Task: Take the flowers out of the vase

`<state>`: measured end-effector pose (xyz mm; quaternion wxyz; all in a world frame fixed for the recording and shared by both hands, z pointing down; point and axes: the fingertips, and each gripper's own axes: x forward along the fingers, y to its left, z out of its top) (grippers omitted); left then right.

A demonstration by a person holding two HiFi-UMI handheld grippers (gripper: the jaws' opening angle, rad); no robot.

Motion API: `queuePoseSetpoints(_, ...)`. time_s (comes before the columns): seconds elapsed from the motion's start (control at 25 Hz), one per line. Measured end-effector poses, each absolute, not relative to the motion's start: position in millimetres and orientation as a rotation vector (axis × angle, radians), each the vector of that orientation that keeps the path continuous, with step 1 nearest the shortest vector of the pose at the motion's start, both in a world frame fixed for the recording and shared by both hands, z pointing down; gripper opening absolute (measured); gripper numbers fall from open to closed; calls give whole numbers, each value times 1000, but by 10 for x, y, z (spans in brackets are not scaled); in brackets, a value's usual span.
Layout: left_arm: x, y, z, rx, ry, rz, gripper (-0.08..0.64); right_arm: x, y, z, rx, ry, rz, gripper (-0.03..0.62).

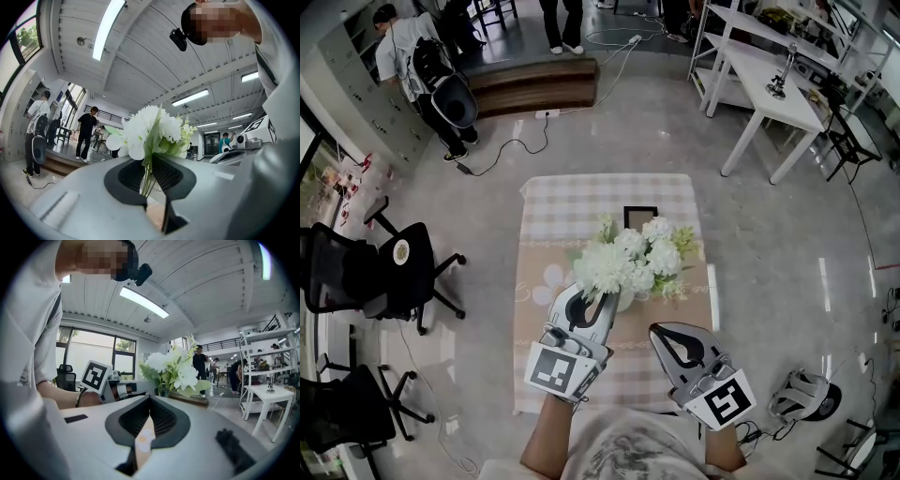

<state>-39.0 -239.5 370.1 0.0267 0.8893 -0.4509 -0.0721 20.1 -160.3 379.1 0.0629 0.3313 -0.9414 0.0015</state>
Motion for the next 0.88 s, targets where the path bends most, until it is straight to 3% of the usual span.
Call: queuePoseSetpoints(0.88, -409, -2283, 3341, 2815, -1406, -259, 54, 158, -1540, 3579, 1013, -2881, -64, 15)
